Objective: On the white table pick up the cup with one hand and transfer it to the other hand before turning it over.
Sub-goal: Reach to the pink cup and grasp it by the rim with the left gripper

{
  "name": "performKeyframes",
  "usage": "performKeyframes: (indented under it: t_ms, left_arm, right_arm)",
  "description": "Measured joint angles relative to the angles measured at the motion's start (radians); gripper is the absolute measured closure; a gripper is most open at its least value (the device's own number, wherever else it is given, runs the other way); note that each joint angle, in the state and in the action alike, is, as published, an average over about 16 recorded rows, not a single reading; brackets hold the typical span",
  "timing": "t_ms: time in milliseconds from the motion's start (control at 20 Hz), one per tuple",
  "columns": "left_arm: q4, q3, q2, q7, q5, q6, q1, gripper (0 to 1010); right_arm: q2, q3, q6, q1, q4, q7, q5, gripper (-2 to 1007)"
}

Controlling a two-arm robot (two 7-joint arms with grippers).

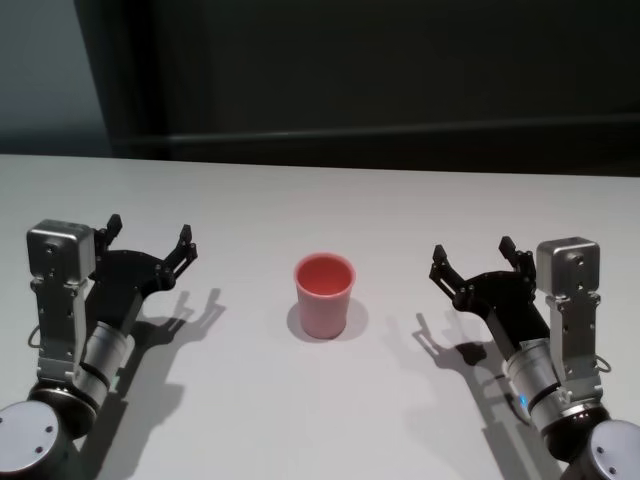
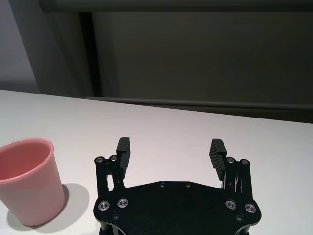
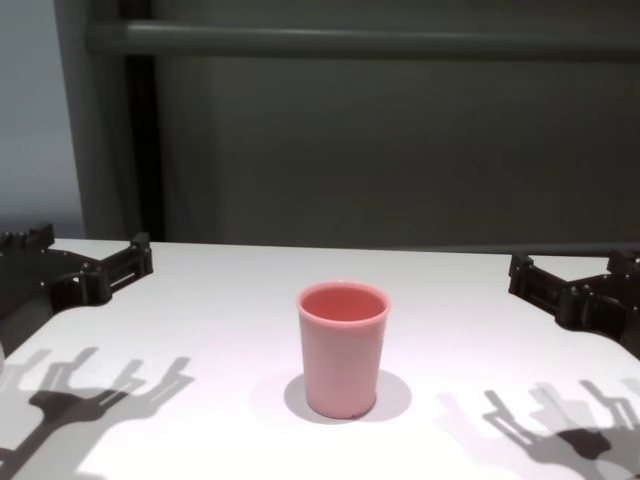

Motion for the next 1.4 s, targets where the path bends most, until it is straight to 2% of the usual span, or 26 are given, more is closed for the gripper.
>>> performKeyframes:
  t_ms: [1000,1400]
  left_arm:
    - [0.0,0.0,0.0,0.0,0.0,0.0,0.0,9]
    - [-0.003,-0.004,0.003,-0.014,0.007,0.0,0.003,9]
  right_arm:
    - [0.0,0.0,0.0,0.0,0.0,0.0,0.0,5]
    - [0.0,0.0,0.0,0.0,0.0,0.0,0.0,5]
